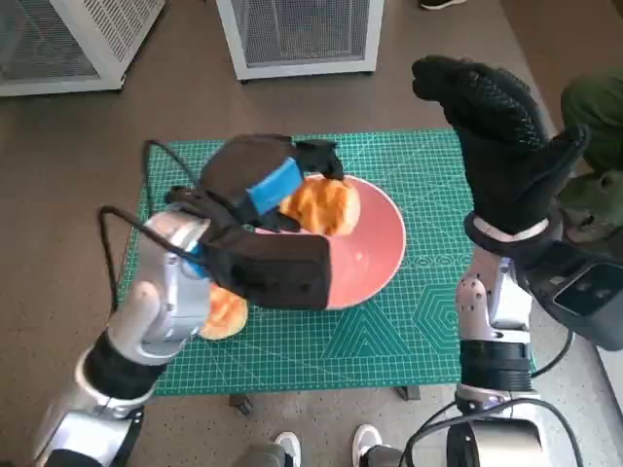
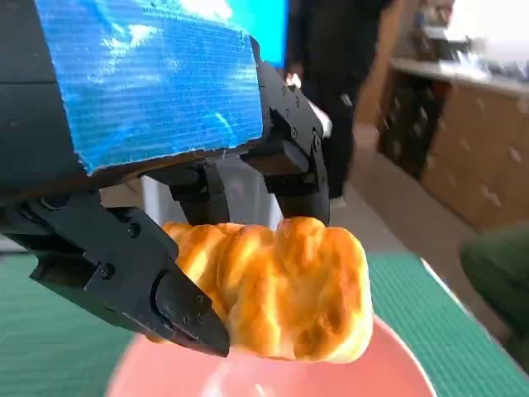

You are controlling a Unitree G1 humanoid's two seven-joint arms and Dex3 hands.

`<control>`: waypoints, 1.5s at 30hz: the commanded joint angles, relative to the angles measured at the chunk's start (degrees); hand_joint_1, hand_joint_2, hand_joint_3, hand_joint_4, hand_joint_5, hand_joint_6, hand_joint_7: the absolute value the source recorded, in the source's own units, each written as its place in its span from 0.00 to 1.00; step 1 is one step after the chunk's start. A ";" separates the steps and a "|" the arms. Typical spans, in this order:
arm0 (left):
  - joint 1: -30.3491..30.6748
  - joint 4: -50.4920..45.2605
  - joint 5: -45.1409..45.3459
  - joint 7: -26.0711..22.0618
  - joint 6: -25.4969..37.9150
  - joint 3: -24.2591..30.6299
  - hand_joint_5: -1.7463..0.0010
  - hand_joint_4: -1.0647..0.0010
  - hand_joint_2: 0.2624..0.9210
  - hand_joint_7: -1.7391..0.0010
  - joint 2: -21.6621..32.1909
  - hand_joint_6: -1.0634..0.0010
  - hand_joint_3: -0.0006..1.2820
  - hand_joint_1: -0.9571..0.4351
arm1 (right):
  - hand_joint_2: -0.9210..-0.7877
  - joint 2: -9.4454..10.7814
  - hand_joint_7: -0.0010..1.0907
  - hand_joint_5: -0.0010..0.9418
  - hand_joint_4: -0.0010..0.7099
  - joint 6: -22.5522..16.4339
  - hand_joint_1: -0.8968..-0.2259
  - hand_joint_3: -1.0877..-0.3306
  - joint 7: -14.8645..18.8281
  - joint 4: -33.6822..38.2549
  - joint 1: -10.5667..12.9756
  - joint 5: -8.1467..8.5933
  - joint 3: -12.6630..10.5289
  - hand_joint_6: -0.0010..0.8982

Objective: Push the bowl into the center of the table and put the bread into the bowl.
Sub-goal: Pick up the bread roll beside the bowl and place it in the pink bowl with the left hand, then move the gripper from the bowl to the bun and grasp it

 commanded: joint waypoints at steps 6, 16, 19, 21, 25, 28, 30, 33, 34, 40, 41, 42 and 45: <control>-1.58 2.90 1.85 0.30 -2.46 -1.14 0.40 0.27 0.98 0.36 -0.91 0.34 0.01 0.69 | 0.00 -0.27 0.36 0.00 0.40 0.50 0.35 0.51 -0.12 -0.29 1.63 0.06 -0.26 0.24; -1.30 4.77 3.49 0.29 -2.34 -1.37 0.41 0.27 0.98 0.34 -1.72 0.36 0.01 0.69 | 0.00 -0.28 0.36 0.00 0.40 0.38 0.36 0.51 -0.56 -0.49 1.69 -0.40 -0.31 0.24; -1.17 4.96 3.74 -0.34 -1.72 -1.27 0.37 0.29 0.99 0.34 -1.96 0.40 0.03 0.69 | 0.00 -0.27 0.36 0.00 0.40 0.29 0.36 0.51 -0.61 -0.39 1.67 -0.49 -0.33 0.24; -1.23 5.02 3.56 -1.41 -0.58 -1.17 0.30 0.36 1.00 0.44 -2.31 0.53 0.08 0.78 | 0.00 -0.30 0.36 0.00 0.40 0.21 0.36 0.51 -0.60 -0.26 1.64 -0.50 -0.39 0.24; -1.75 4.91 2.39 -5.53 3.01 -0.74 0.32 0.52 0.95 0.72 -2.90 0.74 0.12 0.84 | 0.00 -0.22 0.37 0.00 0.40 0.07 0.36 0.51 -0.76 -0.11 1.53 -0.70 -0.39 0.24; -2.77 3.92 2.79 -10.54 7.75 -1.29 0.71 0.74 0.82 0.86 -3.13 0.82 0.07 0.66 | 0.00 -0.20 0.37 0.00 0.40 0.07 0.35 0.51 -0.91 -0.23 1.53 -0.87 -0.39 0.24; -3.30 3.57 3.20 -12.60 9.41 -1.70 0.88 0.87 0.77 0.92 -3.04 0.84 0.05 0.58 | 0.00 -0.19 0.37 0.00 0.40 0.04 0.35 0.51 -0.94 -0.20 1.50 -0.91 -0.39 0.24; -3.72 3.11 3.30 -14.65 10.73 -2.03 0.96 0.96 0.75 0.95 -2.71 0.86 0.03 0.49 | 0.00 -0.23 0.37 0.00 0.40 -0.03 0.35 0.51 -0.88 -0.11 1.50 -0.86 -0.43 0.24; -3.73 2.89 3.27 -15.06 10.83 -2.07 0.97 0.96 0.75 0.95 -2.53 0.87 0.03 0.47 | 0.00 -0.26 0.37 0.00 0.40 -0.06 0.35 0.51 -0.84 -0.02 1.48 -0.81 -0.46 0.24; -3.47 2.30 2.21 -15.74 9.70 -1.50 1.00 1.00 0.76 0.97 -1.70 0.88 0.02 0.38 | 0.00 -0.20 0.37 0.00 0.40 -0.17 0.35 0.51 -0.89 0.26 1.31 -0.84 -0.45 0.24; -3.47 2.30 2.05 -15.78 9.51 -1.41 1.00 1.00 0.76 0.97 -1.61 0.88 0.02 0.37 | 0.00 -0.18 0.37 0.00 0.40 -0.18 0.35 0.51 -0.91 0.26 1.30 -0.86 -0.43 0.24; -3.43 2.18 1.92 -15.80 9.34 -1.29 1.00 1.00 0.76 0.97 -1.48 0.88 0.02 0.37 | 0.00 -0.15 0.37 0.00 0.40 -0.19 0.35 0.51 -0.96 0.20 1.32 -0.89 -0.40 0.24; -3.35 1.81 1.59 -15.91 8.97 -0.93 1.00 1.00 0.76 0.97 -1.10 0.89 0.02 0.35 | 0.00 -0.13 0.37 0.00 0.40 -0.19 0.35 0.51 -1.06 0.04 1.36 -0.92 -0.33 0.24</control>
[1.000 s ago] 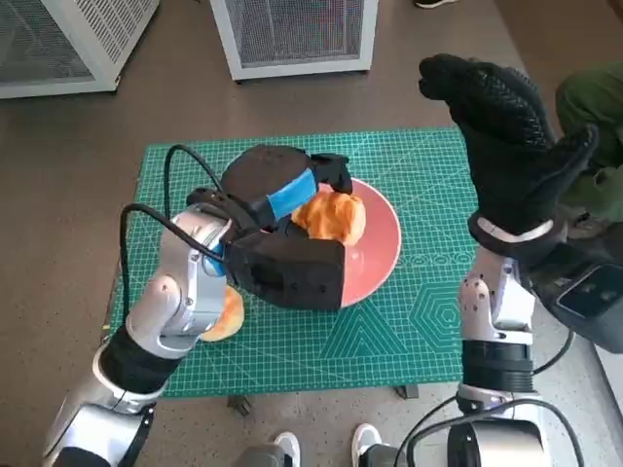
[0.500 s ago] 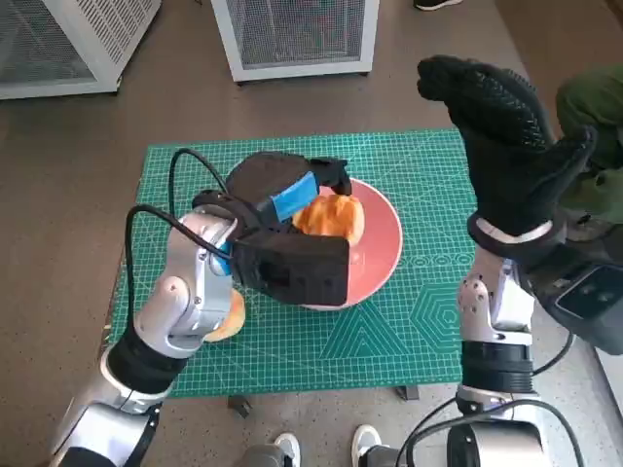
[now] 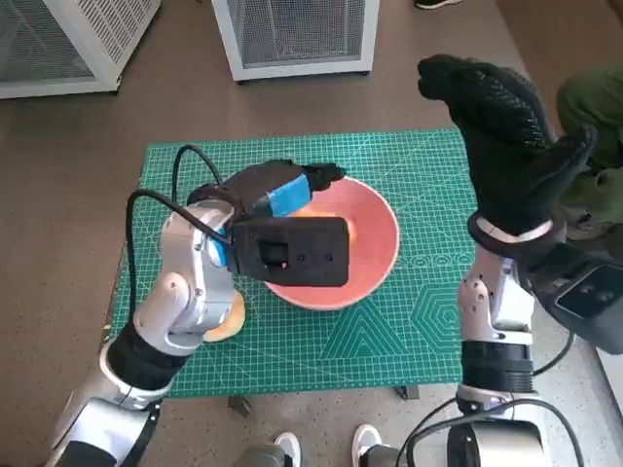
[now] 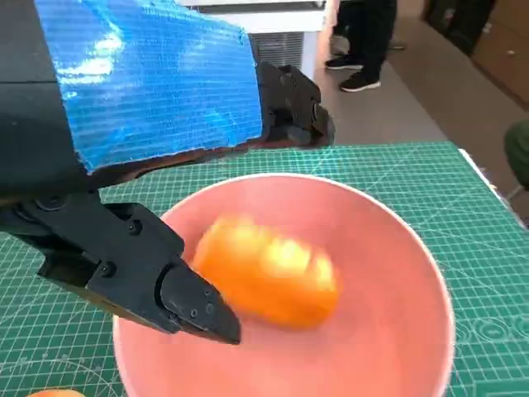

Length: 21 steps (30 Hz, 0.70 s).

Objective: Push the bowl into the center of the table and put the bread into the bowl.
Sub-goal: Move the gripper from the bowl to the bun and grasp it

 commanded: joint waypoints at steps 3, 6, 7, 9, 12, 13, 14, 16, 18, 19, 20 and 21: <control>-0.69 -2.12 -0.86 -1.26 -0.32 1.15 1.00 1.00 0.76 0.97 1.37 0.89 0.02 0.35 | 0.00 -0.03 0.37 0.00 0.40 0.08 0.35 0.51 -0.48 0.47 1.11 -0.40 0.08 0.24; -0.48 -3.18 -1.18 -2.20 -0.16 1.84 1.00 1.00 0.76 0.98 2.36 0.89 0.02 0.35 | 0.00 0.04 0.37 0.00 0.40 0.00 0.35 0.51 -0.55 0.52 1.07 -0.49 0.14 0.24; -0.39 -3.86 -1.38 -2.88 0.01 2.26 1.00 1.00 0.76 0.98 2.97 0.89 0.01 0.35 | 0.00 0.00 0.37 0.00 0.40 0.01 0.35 0.51 -0.51 0.53 1.06 -0.44 0.13 0.24; 0.03 -5.56 -1.80 -4.13 0.15 3.25 1.00 1.00 0.75 0.98 4.40 0.90 0.01 0.35 | 0.00 0.01 0.37 0.00 0.40 0.02 0.35 0.51 -0.49 0.58 1.00 -0.42 0.14 0.24; 1.21 -9.13 -2.47 -6.02 0.56 5.13 1.00 1.00 0.74 0.98 6.79 0.89 0.01 0.35 | 0.00 0.02 0.37 0.00 0.40 0.07 0.35 0.51 -0.44 0.68 0.89 -0.33 0.15 0.24; 1.67 -11.00 -2.64 -7.12 1.26 5.90 1.00 1.00 0.73 0.98 7.80 0.89 0.01 0.35 | 0.00 0.03 0.37 0.00 0.40 0.11 0.35 0.51 -0.43 0.61 0.89 -0.29 0.16 0.24; 1.98 -12.30 -2.80 -7.91 1.77 6.43 1.00 1.00 0.72 0.98 8.54 0.89 0.00 0.35 | 0.00 0.04 0.37 0.00 0.40 0.13 0.35 0.51 -0.44 0.59 0.88 -0.29 0.17 0.24; 2.66 -15.34 -3.00 -9.97 3.14 7.72 1.00 1.00 0.71 0.98 10.38 0.89 0.00 0.35 | 0.00 0.10 0.37 0.00 0.40 0.19 0.35 0.51 -0.50 0.53 0.81 -0.28 0.20 0.24; 3.61 -19.00 -3.31 -12.51 4.64 9.55 1.00 1.00 0.68 0.98 12.82 0.89 0.00 0.37 | 0.00 0.21 0.37 0.00 0.40 0.19 0.35 0.51 -0.53 0.57 0.72 -0.24 0.24 0.24; 3.95 -20.35 -3.50 -13.46 5.21 10.21 1.00 1.00 0.67 0.98 13.72 0.89 0.00 0.37 | 0.00 0.25 0.37 0.00 0.40 0.18 0.35 0.51 -0.52 0.61 0.67 -0.22 0.25 0.24; 4.15 -21.23 -3.64 -14.10 5.64 10.59 1.00 1.00 0.65 0.98 14.32 0.89 0.00 0.38 | 0.00 0.27 0.37 0.00 0.40 0.17 0.35 0.51 -0.52 0.67 0.63 -0.20 0.25 0.24; 4.47 -22.52 -3.93 -15.03 6.20 11.25 1.00 1.00 0.65 0.98 15.21 0.88 0.00 0.38 | 0.00 0.32 0.37 0.00 0.40 0.16 0.35 0.51 -0.51 0.73 0.58 -0.17 0.27 0.24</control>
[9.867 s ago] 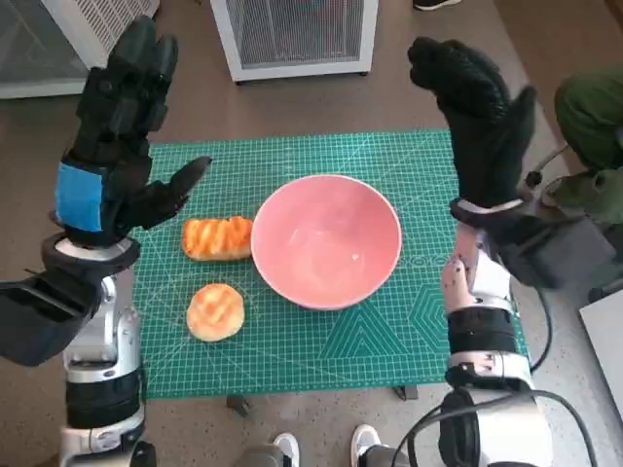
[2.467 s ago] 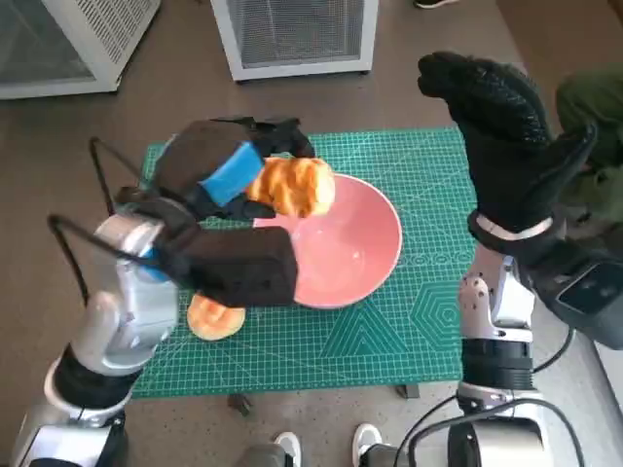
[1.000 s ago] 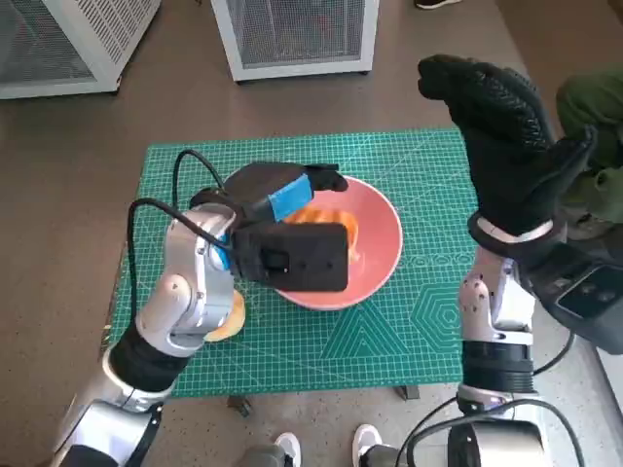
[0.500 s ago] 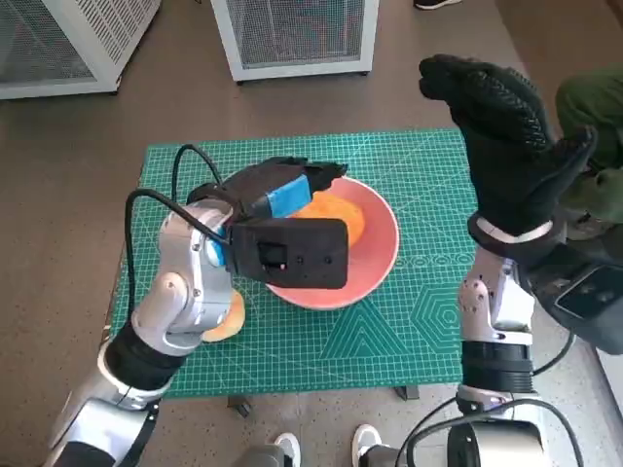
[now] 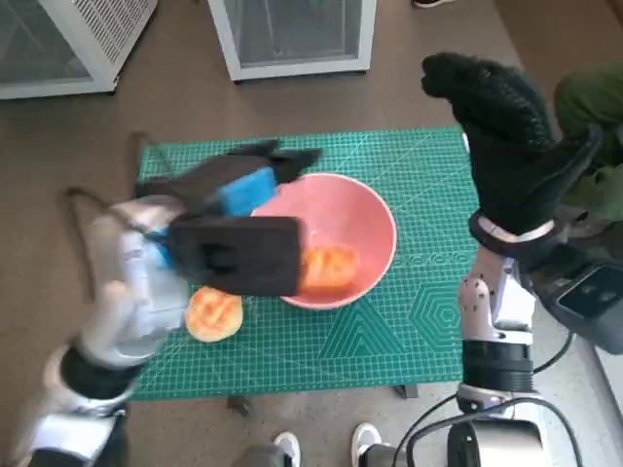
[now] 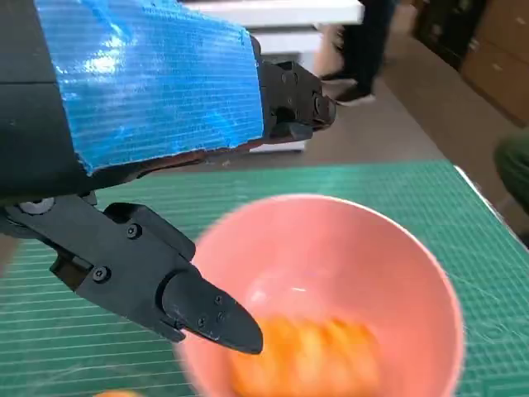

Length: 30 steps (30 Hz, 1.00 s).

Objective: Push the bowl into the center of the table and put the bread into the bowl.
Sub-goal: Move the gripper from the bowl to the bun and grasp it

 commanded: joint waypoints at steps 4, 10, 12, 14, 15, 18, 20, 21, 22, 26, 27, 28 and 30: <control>2.99 -10.22 -2.67 -6.64 4.23 5.46 1.00 1.00 0.62 0.98 6.98 0.88 0.00 0.40 | 0.00 0.47 0.37 0.00 0.40 0.24 0.35 0.51 -0.16 0.93 0.39 0.01 0.23 0.24; 6.20 -16.73 -5.51 -9.09 7.14 9.80 1.00 1.00 0.61 0.98 10.85 0.87 0.00 0.42 | 0.00 0.61 0.37 0.00 0.41 0.49 0.35 0.51 0.09 1.39 -0.16 0.38 0.25 0.24; 7.79 -18.49 -6.71 -9.15 7.62 11.38 1.00 1.00 0.61 0.98 11.81 0.87 0.00 0.42 | 0.00 0.64 0.37 0.01 0.41 0.56 0.35 0.51 0.18 1.61 -0.38 0.52 0.24 0.24; 9.23 -19.85 -7.66 -9.02 8.05 12.55 1.00 1.00 0.60 0.98 12.52 0.87 0.00 0.43 | 0.00 0.70 0.37 0.01 0.41 0.57 0.35 0.51 0.25 1.76 -0.52 0.59 0.27 0.24; 10.11 -20.50 -8.21 -8.83 8.18 13.21 1.00 1.00 0.60 0.98 12.85 0.87 0.00 0.43 | 0.00 0.75 0.37 0.01 0.41 0.55 0.35 0.51 0.27 1.82 -0.59 0.60 0.30 0.24; 12.24 -21.85 -9.61 -8.19 8.49 14.70 1.00 1.00 0.59 0.98 13.55 0.86 0.00 0.46 | 0.00 0.87 0.37 0.01 0.42 0.42 0.35 0.51 0.38 2.02 -0.71 0.62 0.36 0.24; 13.86 -22.80 -10.57 -7.69 8.64 15.73 1.00 1.00 0.59 0.98 13.91 0.86 0.00 0.48 | 0.00 0.94 0.37 0.01 0.42 0.36 0.35 0.51 0.48 2.05 -0.74 0.67 0.41 0.24; 14.82 -23.34 -11.01 -7.39 8.71 16.24 1.00 1.00 0.58 0.98 14.05 0.86 0.00 0.48 | 0.00 0.96 0.37 0.01 0.42 0.32 0.35 0.51 0.58 2.12 -0.78 0.74 0.42 0.24; 15.49 -23.69 -11.38 -7.12 8.75 16.58 1.00 1.00 0.58 0.98 14.18 0.86 0.00 0.50 | 0.00 0.97 0.37 0.01 0.42 0.29 0.35 0.51 0.66 2.19 -0.83 0.80 0.42 0.24; 18.72 -24.99 -12.83 -5.96 8.68 17.88 1.00 1.00 0.58 0.99 14.71 0.86 0.00 0.56 | 0.00 0.93 0.37 0.00 0.41 0.19 0.35 0.51 1.07 2.48 -0.99 1.11 0.40 0.24; 19.59 -25.26 -13.01 -5.65 8.58 17.92 1.00 1.00 0.57 0.99 14.83 0.86 0.00 0.57 | 0.00 0.92 0.37 0.00 0.41 0.13 0.35 0.51 1.19 2.57 -1.03 1.16 0.39 0.24; 20.17 -25.44 -13.20 -5.35 8.51 17.92 1.00 1.00 0.57 0.99 14.96 0.86 0.00 0.57 | 0.00 0.90 0.37 0.00 0.41 0.08 0.35 0.51 1.29 2.67 -1.08 1.21 0.36 0.24; 21.62 -25.91 -13.54 -4.77 8.44 17.77 1.00 1.00 0.57 0.99 15.27 0.87 0.00 0.59 | 0.00 0.91 0.37 0.00 0.41 -0.05 0.35 0.51 1.53 2.85 -1.16 1.29 0.31 0.24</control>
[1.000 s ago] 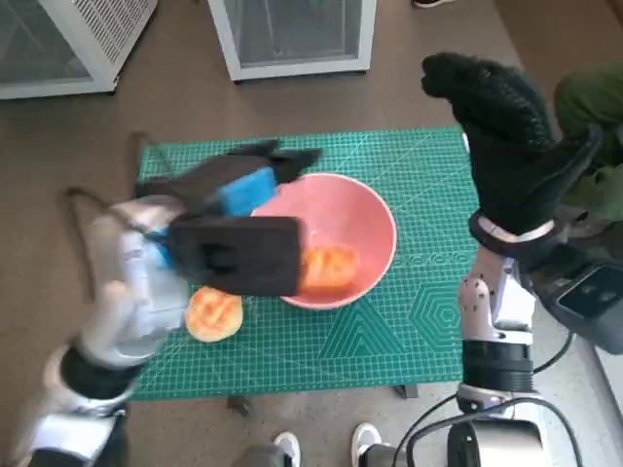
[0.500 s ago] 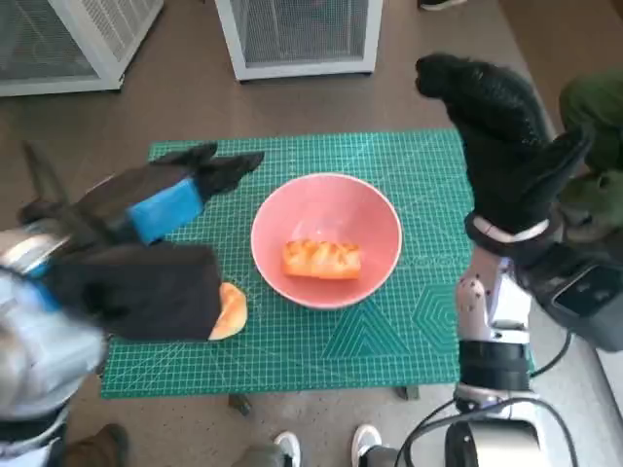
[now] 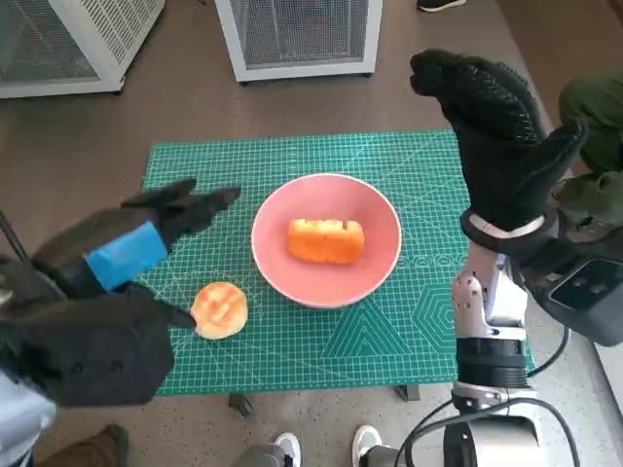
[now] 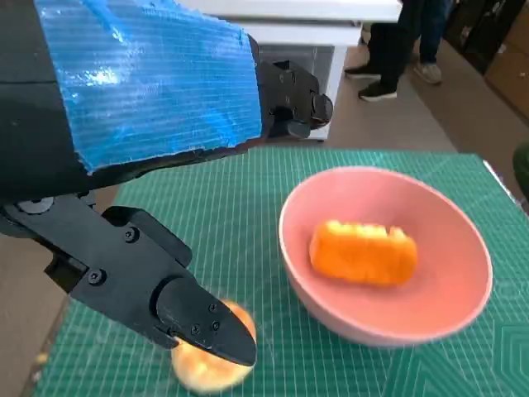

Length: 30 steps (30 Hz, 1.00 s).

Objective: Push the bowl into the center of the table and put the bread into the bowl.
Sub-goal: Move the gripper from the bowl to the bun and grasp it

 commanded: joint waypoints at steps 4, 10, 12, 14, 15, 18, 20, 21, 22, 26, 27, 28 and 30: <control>5.11 -2.32 -1.47 1.96 -0.11 0.02 1.00 1.00 0.57 0.99 2.35 0.87 0.00 0.59 | 0.00 0.17 0.37 0.00 0.41 -0.27 0.35 0.51 1.25 1.28 -0.14 0.80 -0.19 0.24; 7.11 -2.32 -1.14 2.36 0.09 -2.09 1.00 1.00 0.58 0.99 4.13 0.87 0.00 0.54 | 0.00 0.02 0.37 0.00 0.41 -0.25 0.35 0.51 1.65 1.50 -0.30 1.17 -0.34 0.23; 7.61 -2.27 -0.91 2.75 0.16 -2.89 1.00 1.00 0.58 0.99 4.38 0.87 0.00 0.52 | 0.00 0.00 0.37 0.00 0.41 -0.23 0.35 0.51 1.70 1.52 -0.37 1.21 -0.40 0.23; 7.83 -2.14 -0.39 3.09 0.61 -4.11 1.00 1.00 0.58 0.99 4.70 0.87 0.00 0.50 | 0.00 0.02 0.37 0.00 0.41 -0.23 0.35 0.51 1.72 1.51 -0.38 1.21 -0.43 0.23; 7.89 -2.03 0.09 3.38 0.92 -4.97 1.00 1.00 0.58 0.99 4.75 0.87 0.00 0.49 | 0.00 -0.02 0.37 0.00 0.41 -0.18 0.35 0.51 1.77 1.48 -0.38 1.25 -0.46 0.23; 8.09 -1.58 1.12 4.40 1.50 -6.92 1.00 1.00 0.59 1.00 4.62 0.87 0.00 0.47 | 0.00 -0.10 0.37 0.00 0.41 -0.02 0.35 0.51 1.85 1.41 -0.39 1.37 -0.45 0.23; 8.27 -1.16 1.89 5.14 1.82 -8.26 1.00 0.99 0.60 1.00 4.47 0.87 0.01 0.46 | 0.00 -0.11 0.37 0.00 0.41 0.09 0.35 0.51 1.86 1.30 -0.37 1.42 -0.41 0.23; 8.46 -0.76 2.29 5.69 1.82 -8.92 1.00 0.99 0.60 0.99 4.33 0.87 0.01 0.45 | 0.00 -0.13 0.37 0.00 0.41 0.16 0.35 0.51 1.86 1.24 -0.34 1.45 -0.40 0.23; 8.58 -0.49 2.55 6.11 1.85 -9.41 1.00 0.98 0.60 0.99 4.24 0.86 0.01 0.44 | 0.00 -0.14 0.37 0.00 0.41 0.21 0.35 0.51 1.86 1.19 -0.32 1.48 -0.38 0.23; 8.75 1.03 4.33 8.00 2.08 -11.98 0.99 0.96 0.61 0.99 3.47 0.85 0.01 0.42 | 0.00 -0.30 0.37 0.00 0.41 0.31 0.35 0.51 1.84 0.95 -0.19 1.54 -0.35 0.23; 8.79 1.44 4.86 8.51 2.18 -12.66 0.99 0.96 0.61 0.99 3.28 0.84 0.01 0.42 | 0.00 -0.35 0.37 0.00 0.41 0.32 0.35 0.51 1.84 0.89 -0.16 1.54 -0.34 0.23; 8.82 1.72 5.21 8.88 2.24 -13.11 0.99 0.95 0.62 0.99 3.16 0.83 0.01 0.42 | 0.00 -0.37 0.37 0.00 0.41 0.31 0.35 0.51 1.83 0.85 -0.14 1.53 -0.33 0.23; 9.06 2.47 6.15 9.88 2.19 -14.03 0.99 0.94 0.62 0.98 2.69 0.82 0.01 0.42 | 0.00 -0.39 0.37 0.00 0.41 0.38 0.35 0.51 1.76 0.68 -0.11 1.48 -0.27 0.23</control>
